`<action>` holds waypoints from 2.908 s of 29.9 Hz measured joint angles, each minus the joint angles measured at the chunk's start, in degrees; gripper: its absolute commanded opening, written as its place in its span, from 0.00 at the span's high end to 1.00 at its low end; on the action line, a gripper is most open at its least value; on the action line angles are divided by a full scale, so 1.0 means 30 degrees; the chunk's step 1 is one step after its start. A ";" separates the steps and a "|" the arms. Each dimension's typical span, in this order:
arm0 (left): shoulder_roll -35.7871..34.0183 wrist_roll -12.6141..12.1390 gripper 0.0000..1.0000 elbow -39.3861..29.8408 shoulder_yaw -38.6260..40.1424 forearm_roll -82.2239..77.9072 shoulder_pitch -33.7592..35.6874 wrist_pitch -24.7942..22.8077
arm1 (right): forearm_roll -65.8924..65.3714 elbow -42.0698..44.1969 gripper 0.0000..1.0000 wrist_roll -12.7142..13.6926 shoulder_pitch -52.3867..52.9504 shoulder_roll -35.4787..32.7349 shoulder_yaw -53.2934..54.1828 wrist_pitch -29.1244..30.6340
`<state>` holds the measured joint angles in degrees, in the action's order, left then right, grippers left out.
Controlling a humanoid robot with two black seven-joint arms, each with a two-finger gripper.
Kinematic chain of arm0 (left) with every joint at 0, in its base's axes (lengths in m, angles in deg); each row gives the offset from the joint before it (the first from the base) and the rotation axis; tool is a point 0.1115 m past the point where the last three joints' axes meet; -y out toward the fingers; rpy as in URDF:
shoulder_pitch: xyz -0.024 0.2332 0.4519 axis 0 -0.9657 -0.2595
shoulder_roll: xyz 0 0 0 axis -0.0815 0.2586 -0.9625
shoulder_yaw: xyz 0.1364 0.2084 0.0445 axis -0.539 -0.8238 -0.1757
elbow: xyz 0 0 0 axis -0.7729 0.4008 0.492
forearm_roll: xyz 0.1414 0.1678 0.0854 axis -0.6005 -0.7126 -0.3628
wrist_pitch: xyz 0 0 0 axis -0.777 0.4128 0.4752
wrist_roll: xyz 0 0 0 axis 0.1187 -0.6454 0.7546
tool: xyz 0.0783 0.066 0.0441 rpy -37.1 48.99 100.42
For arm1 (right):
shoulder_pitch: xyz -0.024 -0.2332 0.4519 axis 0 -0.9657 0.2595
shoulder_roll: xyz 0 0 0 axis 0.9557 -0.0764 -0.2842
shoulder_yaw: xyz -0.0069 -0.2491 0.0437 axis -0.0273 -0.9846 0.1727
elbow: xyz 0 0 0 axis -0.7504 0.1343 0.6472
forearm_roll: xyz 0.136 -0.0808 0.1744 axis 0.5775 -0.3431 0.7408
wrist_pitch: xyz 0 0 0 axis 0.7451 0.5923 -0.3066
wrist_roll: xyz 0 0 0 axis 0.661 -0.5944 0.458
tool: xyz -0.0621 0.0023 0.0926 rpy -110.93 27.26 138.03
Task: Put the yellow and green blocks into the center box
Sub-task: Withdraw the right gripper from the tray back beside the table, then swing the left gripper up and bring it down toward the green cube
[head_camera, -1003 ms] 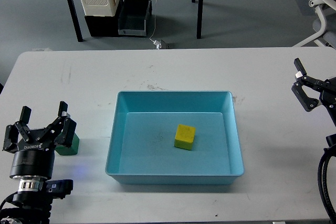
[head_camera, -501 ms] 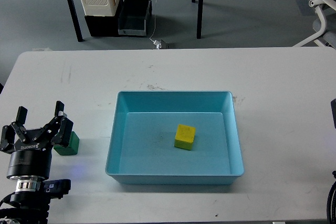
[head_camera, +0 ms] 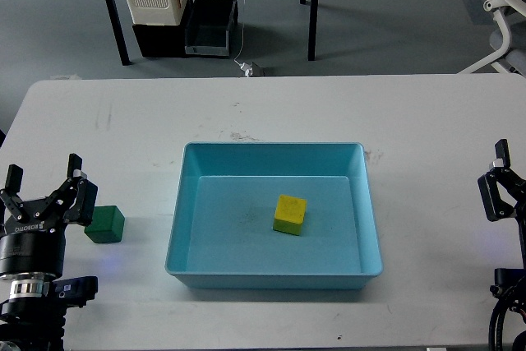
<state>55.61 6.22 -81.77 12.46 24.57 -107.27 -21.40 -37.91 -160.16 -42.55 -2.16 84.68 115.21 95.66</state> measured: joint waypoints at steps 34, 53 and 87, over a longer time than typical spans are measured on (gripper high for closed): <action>-0.1139 -0.0354 0.00 0.2295 0.3706 0.1222 0.4103 0.0000 | -0.2738 -0.0191 0.00 0.1277 -0.0752 0.0000 -0.4768 0.0000; -1.4132 -0.0348 0.00 0.1874 0.1723 -0.0152 0.7144 -0.0001 | -0.2666 -0.0368 0.00 0.1241 -0.0725 -0.0002 -0.4961 0.0000; -1.5391 -0.0717 0.00 0.7339 -2.5731 -0.8712 3.2042 -0.0006 | -0.1581 -0.0734 0.00 0.0392 -0.0794 -0.0001 -0.3950 0.0000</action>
<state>9.44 4.07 -59.76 -64.73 -1.56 -11.14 -21.42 -42.65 -162.36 -41.37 -4.55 84.67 103.36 95.66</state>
